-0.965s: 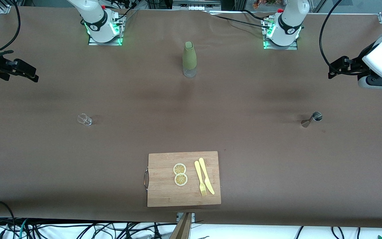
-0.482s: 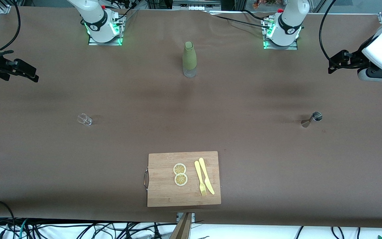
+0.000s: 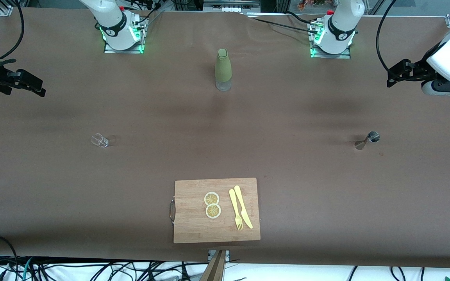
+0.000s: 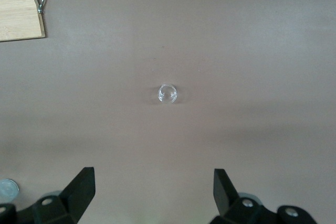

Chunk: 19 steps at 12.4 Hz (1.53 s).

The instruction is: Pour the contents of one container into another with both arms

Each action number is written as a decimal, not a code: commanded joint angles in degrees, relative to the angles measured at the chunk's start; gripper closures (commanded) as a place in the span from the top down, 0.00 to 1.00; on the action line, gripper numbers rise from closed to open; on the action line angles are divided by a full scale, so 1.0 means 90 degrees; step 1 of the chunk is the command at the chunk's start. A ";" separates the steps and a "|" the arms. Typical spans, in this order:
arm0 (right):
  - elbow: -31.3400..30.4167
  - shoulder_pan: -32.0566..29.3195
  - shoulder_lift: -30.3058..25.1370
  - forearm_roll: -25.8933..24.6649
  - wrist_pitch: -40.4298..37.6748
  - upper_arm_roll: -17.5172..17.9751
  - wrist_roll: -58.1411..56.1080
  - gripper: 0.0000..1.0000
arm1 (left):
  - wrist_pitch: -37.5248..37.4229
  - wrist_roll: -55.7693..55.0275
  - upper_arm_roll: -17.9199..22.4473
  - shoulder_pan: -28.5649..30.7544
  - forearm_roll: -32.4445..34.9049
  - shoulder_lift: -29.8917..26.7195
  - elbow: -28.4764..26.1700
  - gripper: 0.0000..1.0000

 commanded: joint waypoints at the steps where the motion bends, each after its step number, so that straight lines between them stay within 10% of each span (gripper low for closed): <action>1: 0.0030 0.0000 -0.0024 -0.0075 0.0027 0.0045 0.0090 1.00 | 0.0106 -0.0074 -0.0048 0.0014 0.0257 -0.0126 -0.0113 1.00; 10: 0.0030 -0.0010 -0.0024 -0.0065 0.0027 0.0045 0.0090 1.00 | 0.0038 0.0139 -0.0028 0.0053 0.0188 -0.0116 -0.0191 1.00; 19: 0.0021 0.0000 0.0064 -0.0026 0.0017 0.0045 0.0002 1.00 | 0.0038 0.3165 0.0040 0.1164 -0.0260 -0.0097 0.0121 1.00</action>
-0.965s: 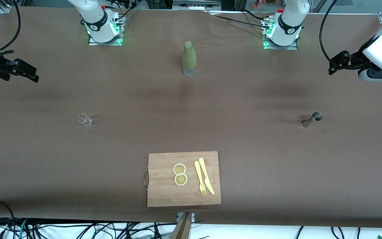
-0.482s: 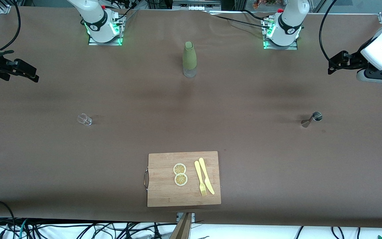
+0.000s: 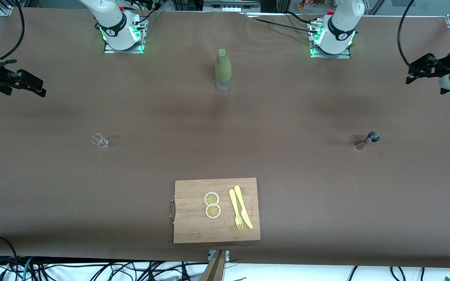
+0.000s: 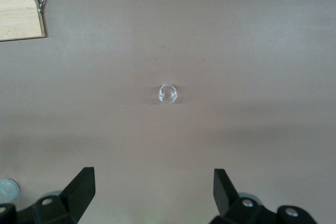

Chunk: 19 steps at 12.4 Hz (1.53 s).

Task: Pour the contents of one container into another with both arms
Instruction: 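Lower the right gripper to the glass beaker while the left gripper approaches the jigger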

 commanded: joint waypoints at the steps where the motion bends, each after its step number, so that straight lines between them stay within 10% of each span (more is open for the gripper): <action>1: 0.0021 0.0027 0.0099 -0.0026 0.0014 0.0035 -0.0017 1.00 | -0.0008 0.1002 -0.0023 0.0646 -0.0318 -0.0054 0.0082 1.00; 5: 0.0041 0.0174 0.0412 -0.0065 -0.0064 0.0035 -0.0764 1.00 | -0.0008 0.2594 -0.0023 0.1671 -0.0435 0.0102 0.0092 1.00; 13: 0.0031 -0.0420 0.1017 0.0138 -0.0074 -0.0053 -0.6379 1.00 | -0.0028 0.4996 -0.0023 0.3059 -0.1138 0.0961 0.0619 1.00; 19: 0.0031 -0.1767 0.2246 0.2411 0.0014 -0.0053 -1.0138 1.00 | -0.0379 0.7594 -0.0033 0.3841 -0.2251 0.1937 0.0766 1.00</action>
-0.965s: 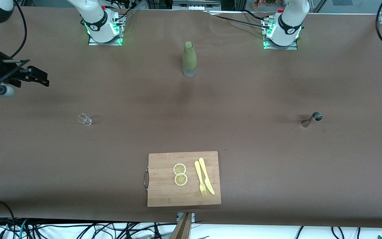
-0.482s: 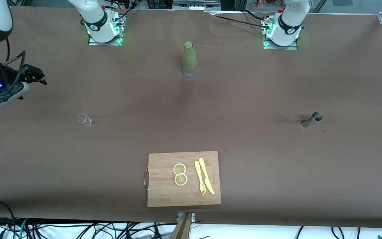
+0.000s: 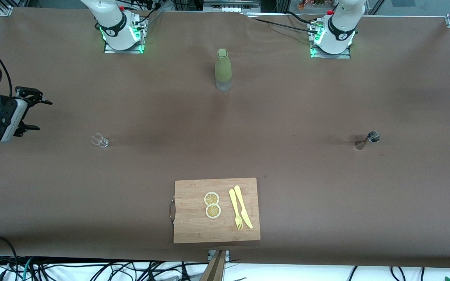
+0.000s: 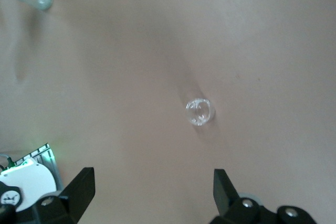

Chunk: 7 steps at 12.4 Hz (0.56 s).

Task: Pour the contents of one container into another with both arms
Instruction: 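Lower the right gripper to the glass beaker while the left gripper approaches the jigger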

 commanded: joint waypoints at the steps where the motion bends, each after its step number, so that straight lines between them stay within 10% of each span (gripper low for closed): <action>1: 0.0088 -0.0609 0.0647 0.0941 -0.0040 0.0059 -0.1360 1.00 | -0.0361 0.1029 -0.0068 0.0257 -0.0475 0.0521 0.0298 1.00; 7: 0.0097 -0.1382 0.2385 0.2563 -0.0158 0.0059 -0.4434 1.00 | -0.0684 0.2662 -0.0068 0.0413 -0.1384 0.1487 0.0278 1.00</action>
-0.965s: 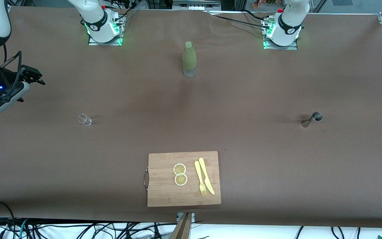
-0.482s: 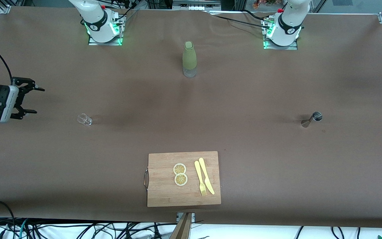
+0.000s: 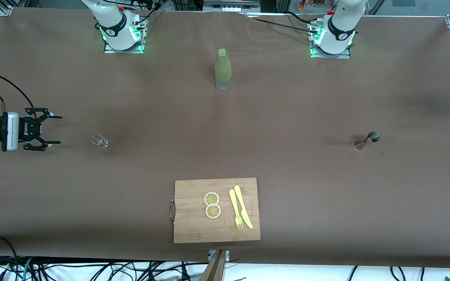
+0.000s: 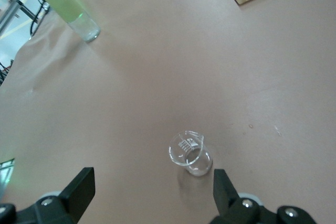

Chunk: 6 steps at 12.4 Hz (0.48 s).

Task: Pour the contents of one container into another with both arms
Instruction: 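Lower the right gripper to the glass beaker while the left gripper approaches the jigger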

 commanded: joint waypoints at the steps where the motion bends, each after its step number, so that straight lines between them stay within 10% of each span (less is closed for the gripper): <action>1: 0.0164 -0.0286 0.0803 0.0555 -0.0143 0.0076 -0.1326 1.00 | -0.0240 0.0765 -0.0065 0.0193 -0.0373 0.0533 0.0247 1.00; 6: 0.0223 -0.0365 0.1527 0.1325 -0.0016 0.0076 -0.2219 1.00 | -0.0504 0.1255 -0.0065 0.0438 -0.0823 0.1139 0.0178 1.00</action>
